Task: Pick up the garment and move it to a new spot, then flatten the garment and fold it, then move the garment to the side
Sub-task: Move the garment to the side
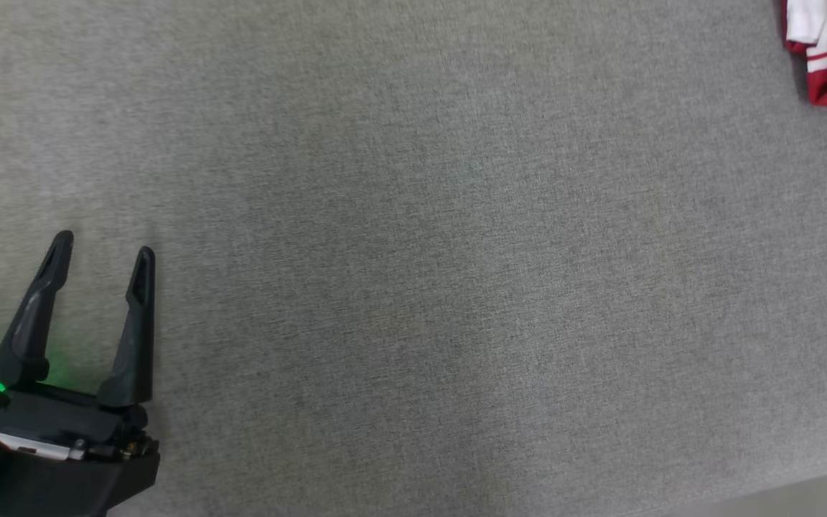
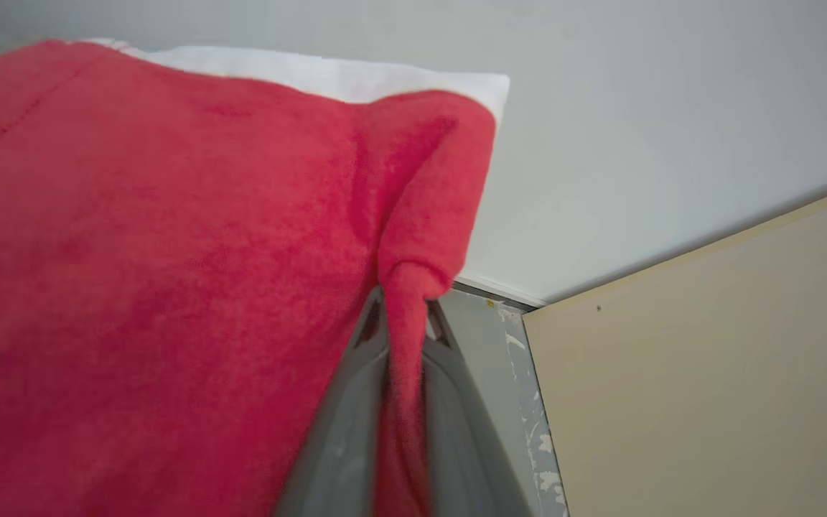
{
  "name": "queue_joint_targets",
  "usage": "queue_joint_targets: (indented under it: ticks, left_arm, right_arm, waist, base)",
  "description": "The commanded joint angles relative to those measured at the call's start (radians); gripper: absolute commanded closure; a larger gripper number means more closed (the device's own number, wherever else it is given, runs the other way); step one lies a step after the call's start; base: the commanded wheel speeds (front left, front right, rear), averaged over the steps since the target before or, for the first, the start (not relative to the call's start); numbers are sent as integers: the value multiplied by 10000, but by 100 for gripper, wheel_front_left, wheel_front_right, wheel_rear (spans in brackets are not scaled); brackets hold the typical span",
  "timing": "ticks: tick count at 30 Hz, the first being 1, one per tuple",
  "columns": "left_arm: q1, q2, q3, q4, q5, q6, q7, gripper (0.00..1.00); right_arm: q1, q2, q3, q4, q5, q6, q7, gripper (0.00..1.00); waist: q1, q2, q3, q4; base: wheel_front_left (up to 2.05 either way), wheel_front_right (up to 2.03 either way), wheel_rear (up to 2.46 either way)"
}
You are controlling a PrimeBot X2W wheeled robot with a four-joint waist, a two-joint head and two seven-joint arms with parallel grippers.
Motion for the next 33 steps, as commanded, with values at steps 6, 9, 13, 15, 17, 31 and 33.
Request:
queue_joint_targets:
  ticks: [6,9,13,15,17,31,33]
  left_arm:
    - [119,-61,111,-12,-78,16,-2,0]
    - [51,-164,109,137,-104,16,-2,0]
    - [81,-433,80,438,-105,16,-2,0]
    - [189,-583,55,638,-81,16,-3,0]
    - [346,-724,82,912,-88,16,-3,0]
    - [2335,-1780,898,2396,202,71,-3,0]
    - [2573,-1891,949,2545,278,101,-2,0]
  right_arm:
    - [-313,268,-305,267,-1009,-31,-337,0]
    - [-336,550,-778,356,-1407,-31,-705,0]
    - [-29,1047,-1218,320,-1728,-31,-1256,0]
    - [234,1412,-1427,240,-1699,-31,-1616,0]
    - [579,1841,-1474,65,-1711,-31,-2002,0]
    - [4644,4864,-1402,-2251,-949,-31,-3195,0]
    - [5612,5063,-1556,-2787,-889,-31,-3217,0]
  waist:
    - [-1,-2,190,-81]
    - [-1,-2,-24,27]
    - [-1,-2,-739,256]
    - [-1,-2,-1241,391]
    - [-1,-2,-1818,531]
    - [-1,-2,-5810,1069]
    - [-1,-2,-6231,1170]
  base:
    - [0,0,0]
    - [0,0,0]
    - [0,0,0]
    - [0,0,0]
    - [0,0,0]
    - [0,0,0]
    - [0,0,0]
